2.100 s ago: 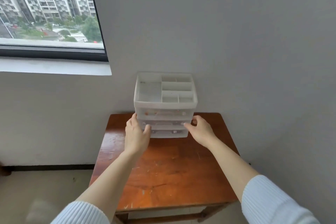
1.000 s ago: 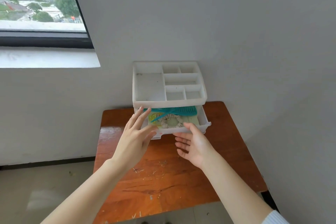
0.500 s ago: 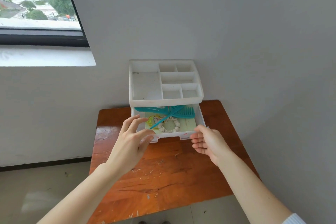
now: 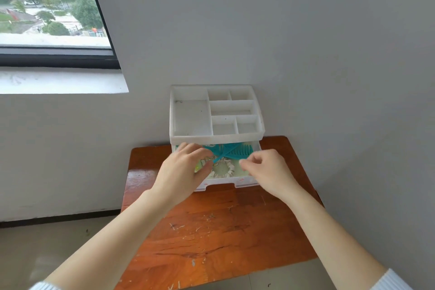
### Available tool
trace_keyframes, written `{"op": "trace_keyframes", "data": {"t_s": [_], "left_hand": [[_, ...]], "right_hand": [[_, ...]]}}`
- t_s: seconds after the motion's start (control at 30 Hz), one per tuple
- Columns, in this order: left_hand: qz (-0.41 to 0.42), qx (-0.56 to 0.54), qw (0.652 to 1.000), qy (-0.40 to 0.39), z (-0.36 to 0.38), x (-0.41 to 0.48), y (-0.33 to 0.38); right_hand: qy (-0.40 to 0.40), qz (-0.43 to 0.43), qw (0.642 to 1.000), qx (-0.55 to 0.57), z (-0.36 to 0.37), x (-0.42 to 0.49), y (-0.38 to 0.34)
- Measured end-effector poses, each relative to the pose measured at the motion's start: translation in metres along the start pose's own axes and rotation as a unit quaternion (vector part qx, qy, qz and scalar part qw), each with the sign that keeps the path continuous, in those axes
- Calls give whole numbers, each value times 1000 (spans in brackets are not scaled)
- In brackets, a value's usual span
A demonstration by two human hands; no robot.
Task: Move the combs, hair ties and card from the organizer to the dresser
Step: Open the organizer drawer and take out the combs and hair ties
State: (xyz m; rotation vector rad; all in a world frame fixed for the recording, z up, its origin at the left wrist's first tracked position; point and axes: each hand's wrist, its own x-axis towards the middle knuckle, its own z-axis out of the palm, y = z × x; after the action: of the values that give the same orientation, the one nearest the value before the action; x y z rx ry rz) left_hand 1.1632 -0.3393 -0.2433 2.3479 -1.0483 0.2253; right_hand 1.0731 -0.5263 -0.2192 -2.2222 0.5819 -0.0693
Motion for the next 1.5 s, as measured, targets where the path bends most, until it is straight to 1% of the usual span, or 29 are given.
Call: {"op": "trace_keyframes", "data": {"t_s": [0.07, 0.13, 0.23, 0.3, 0.4, 0.6, 0.83, 0.93, 1.07, 1.13, 1.2, 1.27, 1.3, 1.37, 1.5], "left_hand": [[-10, 56, 996, -72, 0, 20, 6], [2, 135, 982, -132, 2, 35, 10], [35, 234, 953, -191, 7, 42, 8], [37, 275, 937, -213, 10, 42, 6], [44, 315, 920, -231, 12, 43, 10], [122, 439, 853, -256, 13, 46, 25], [134, 513, 806, -265, 19, 46, 22], [134, 521, 799, -270, 21, 47, 20], [146, 505, 808, -264, 21, 49, 19], [147, 512, 806, -258, 23, 48, 15], [123, 526, 800, -261, 26, 47, 11], [90, 523, 804, -269, 25, 49, 10], [89, 521, 806, -267, 24, 50, 10], [111, 517, 807, -264, 22, 51, 11], [152, 522, 795, -269, 17, 49, 16]], "right_hand": [[-18, -34, 995, -92, 11, 13, -10], [-28, -35, 983, -180, 25, 25, -13], [4, -24, 965, -260, 41, 34, -6], [27, -18, 962, -270, 46, 36, -3], [26, -14, 964, -266, 45, 40, -4], [11, -25, 959, -282, 34, 39, -5], [13, -38, 955, -292, 26, 39, -6], [6, -40, 953, -300, 24, 40, -5], [5, -46, 951, -305, 20, 40, -5], [2, -47, 952, -304, 18, 39, -4], [-3, -46, 952, -301, 17, 39, -4], [-9, -45, 952, -302, 16, 38, -4], [-10, -45, 952, -303, 16, 39, -5], [-8, -48, 952, -303, 16, 40, -5], [-4, -60, 956, -288, 14, 41, -4]]}}
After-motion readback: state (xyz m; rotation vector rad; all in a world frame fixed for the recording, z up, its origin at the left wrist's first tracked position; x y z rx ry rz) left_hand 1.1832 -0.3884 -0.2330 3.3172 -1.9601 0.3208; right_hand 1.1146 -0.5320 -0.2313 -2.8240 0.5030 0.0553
